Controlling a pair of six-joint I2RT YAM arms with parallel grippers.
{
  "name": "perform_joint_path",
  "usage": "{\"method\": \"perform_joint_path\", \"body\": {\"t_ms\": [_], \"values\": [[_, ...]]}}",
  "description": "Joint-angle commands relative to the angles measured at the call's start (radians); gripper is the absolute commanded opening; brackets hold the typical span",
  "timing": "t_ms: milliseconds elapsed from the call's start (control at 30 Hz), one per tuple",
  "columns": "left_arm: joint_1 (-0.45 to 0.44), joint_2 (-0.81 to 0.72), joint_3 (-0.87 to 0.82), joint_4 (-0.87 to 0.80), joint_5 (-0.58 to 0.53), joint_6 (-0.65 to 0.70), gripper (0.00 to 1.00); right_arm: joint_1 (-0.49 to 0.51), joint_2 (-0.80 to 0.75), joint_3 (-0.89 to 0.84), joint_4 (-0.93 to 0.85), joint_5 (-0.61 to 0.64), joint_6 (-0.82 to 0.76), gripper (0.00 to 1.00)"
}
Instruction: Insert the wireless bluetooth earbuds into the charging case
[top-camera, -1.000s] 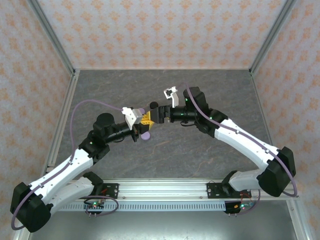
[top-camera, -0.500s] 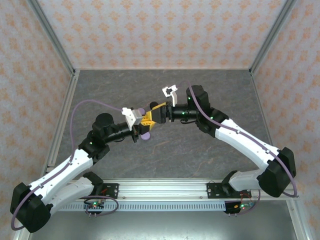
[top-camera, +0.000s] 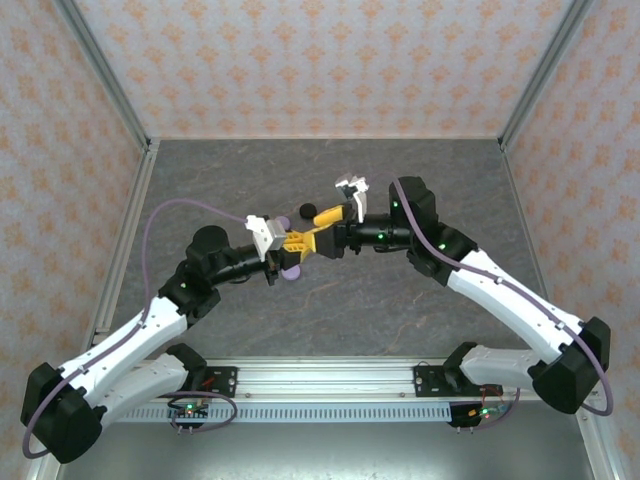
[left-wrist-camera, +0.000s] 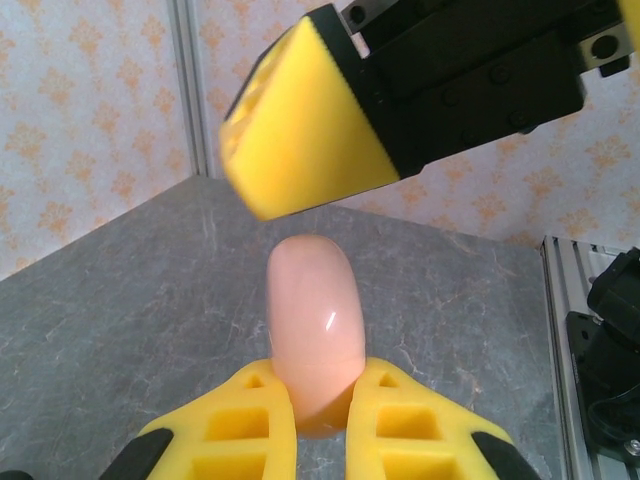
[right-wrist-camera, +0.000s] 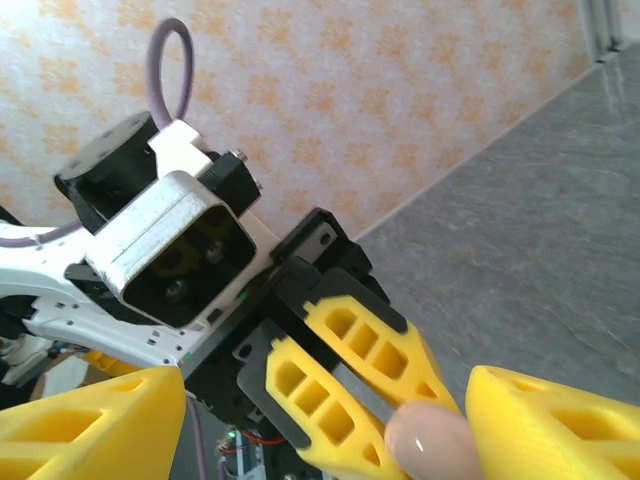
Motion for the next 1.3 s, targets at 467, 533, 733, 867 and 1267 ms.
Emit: {"method": "perform_joint_path", "body": {"t_ms": [467, 533, 733, 867, 1267], "values": [[0.017, 0.332, 0.053, -0.012, -0.249, -0.230, 0.00, -0.123, -0.136, 0.011, -0.417, 0.730, 0.089, 0.92], [0.020, 0.402, 0.094, -0.038, -0.224, -0.253, 0.00, -0.139, -0.149, -0.010, -0.419, 0.737, 0.108, 0.95], [0.021, 0.593, 0.237, -0.207, -0.191, -0.292, 0.00, -0.186, -0.192, -0.081, -0.422, 0.809, 0.165, 0.99], [0.021, 0.681, 0.282, -0.250, -0.158, -0.333, 0.00, -0.218, -0.219, -0.132, -0.389, 0.794, 0.191, 0.99], [0.020, 0.866, 0.355, -0.277, -0.077, -0.427, 0.02, -0.223, -0.207, -0.157, -0.402, 0.832, 0.186, 0.99]]}}
